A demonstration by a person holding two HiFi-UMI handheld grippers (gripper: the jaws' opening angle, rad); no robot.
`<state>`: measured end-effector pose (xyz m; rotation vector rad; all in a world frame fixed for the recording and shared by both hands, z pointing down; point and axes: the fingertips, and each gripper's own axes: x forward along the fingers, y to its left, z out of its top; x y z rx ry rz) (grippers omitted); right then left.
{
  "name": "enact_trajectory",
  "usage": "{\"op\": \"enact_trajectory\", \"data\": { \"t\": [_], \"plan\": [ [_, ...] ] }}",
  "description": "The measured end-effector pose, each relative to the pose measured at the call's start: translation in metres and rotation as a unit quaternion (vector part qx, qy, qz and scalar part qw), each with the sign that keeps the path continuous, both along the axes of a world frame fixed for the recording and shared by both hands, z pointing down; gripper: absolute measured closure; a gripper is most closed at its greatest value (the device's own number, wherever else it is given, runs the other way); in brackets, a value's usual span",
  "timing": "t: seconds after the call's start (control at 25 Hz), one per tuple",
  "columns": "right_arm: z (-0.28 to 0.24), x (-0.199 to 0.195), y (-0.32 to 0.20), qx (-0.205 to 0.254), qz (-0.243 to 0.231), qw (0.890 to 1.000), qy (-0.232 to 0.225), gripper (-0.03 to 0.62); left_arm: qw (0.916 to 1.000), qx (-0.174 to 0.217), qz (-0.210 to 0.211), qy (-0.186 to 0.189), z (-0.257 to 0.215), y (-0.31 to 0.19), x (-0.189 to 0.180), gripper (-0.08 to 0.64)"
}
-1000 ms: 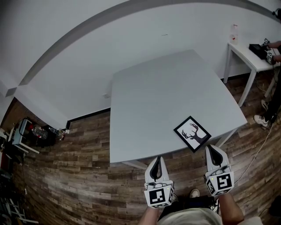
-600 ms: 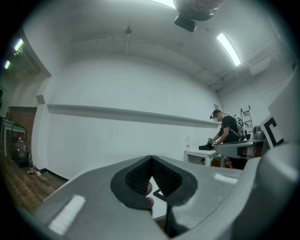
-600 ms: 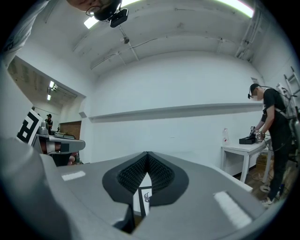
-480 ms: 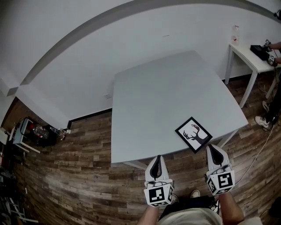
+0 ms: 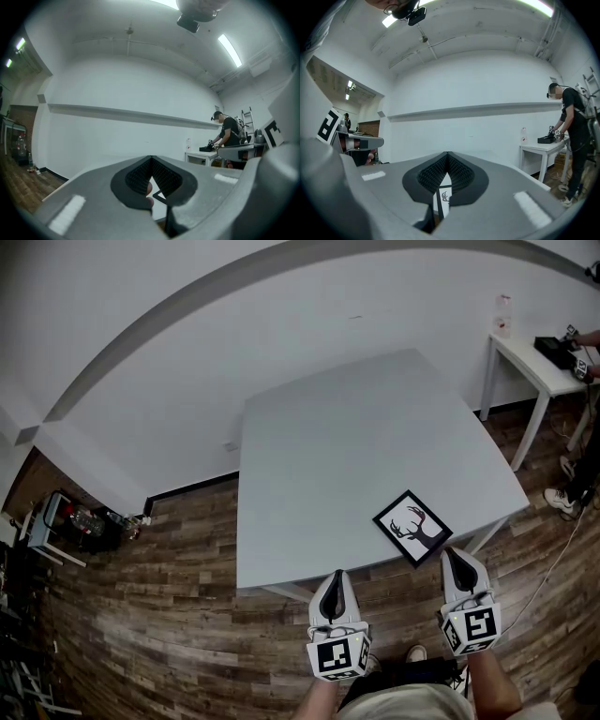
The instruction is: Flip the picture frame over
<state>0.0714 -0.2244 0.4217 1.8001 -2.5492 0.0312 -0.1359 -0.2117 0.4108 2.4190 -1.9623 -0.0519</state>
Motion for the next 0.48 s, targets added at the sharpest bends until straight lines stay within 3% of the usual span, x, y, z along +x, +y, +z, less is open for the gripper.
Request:
{"op": "enact_trajectory", "data": {
  "t": [0.48],
  "plan": [
    [0.0015, 0.0048, 0.0004, 0.002, -0.002, 1.000, -0.002, 0.571, 1.0000, -0.002, 0.004, -0.002, 0.0039, 0.0014, 0.0063, 0.560]
  ]
}}
